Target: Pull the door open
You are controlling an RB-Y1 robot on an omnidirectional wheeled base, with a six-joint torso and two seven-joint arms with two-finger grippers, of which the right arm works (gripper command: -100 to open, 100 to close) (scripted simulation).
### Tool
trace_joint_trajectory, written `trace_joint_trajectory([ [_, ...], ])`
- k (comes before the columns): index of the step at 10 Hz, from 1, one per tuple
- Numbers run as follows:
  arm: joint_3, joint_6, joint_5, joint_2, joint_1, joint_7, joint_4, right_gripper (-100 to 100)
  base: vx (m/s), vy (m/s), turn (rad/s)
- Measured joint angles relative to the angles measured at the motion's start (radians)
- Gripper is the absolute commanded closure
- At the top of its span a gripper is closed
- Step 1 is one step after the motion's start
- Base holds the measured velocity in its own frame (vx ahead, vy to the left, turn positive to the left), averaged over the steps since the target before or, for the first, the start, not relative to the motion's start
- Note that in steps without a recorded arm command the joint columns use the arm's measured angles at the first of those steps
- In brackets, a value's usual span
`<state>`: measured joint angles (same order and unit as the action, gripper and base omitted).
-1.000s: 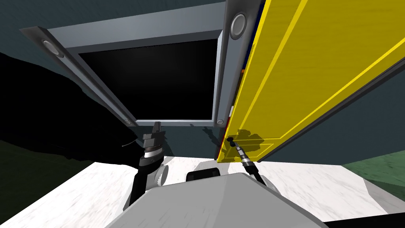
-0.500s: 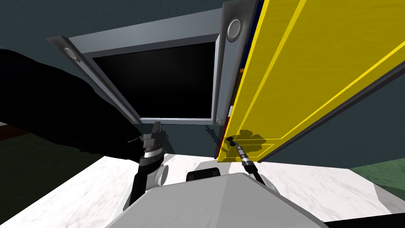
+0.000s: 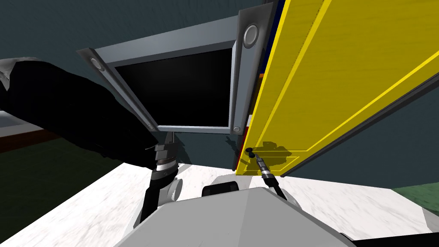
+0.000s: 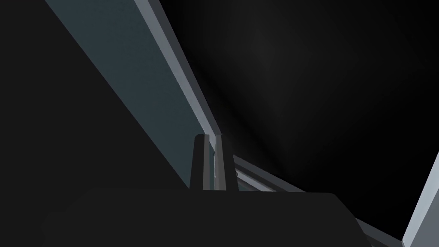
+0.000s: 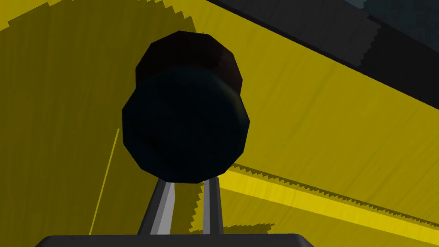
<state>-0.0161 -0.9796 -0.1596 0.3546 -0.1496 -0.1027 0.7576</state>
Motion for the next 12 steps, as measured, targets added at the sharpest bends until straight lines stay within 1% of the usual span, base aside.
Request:
trace_joint_trajectory([
  [2,0.007,0.012,-0.017,-0.001,-0.001,0.049,0.011,100,-0.052,-0.021,0.051],
  [4,0.012,0.025,-0.033,-0.001,-0.011,0.093,0.023,100,-0.059,-0.028,0.092],
  [5,0.018,0.027,-0.047,-0.003,-0.009,0.12,0.023,-100,-0.053,-0.032,0.042],
  [8,0.023,0.029,-0.075,-0.002,-0.007,0.184,0.032,-100,-0.033,0.004,0.038],
  [9,0.03,0.031,-0.085,-0.007,-0.007,0.21,0.033,-100,-0.053,0.002,0.04],
  [11,0.039,0.042,-0.112,-0.01,-0.008,0.265,0.044,-100,-0.046,-0.006,0.042],
  [12,0.044,0.044,-0.118,-0.013,-0.007,0.285,0.045,-100,-0.044,-0.007,0.035],
])
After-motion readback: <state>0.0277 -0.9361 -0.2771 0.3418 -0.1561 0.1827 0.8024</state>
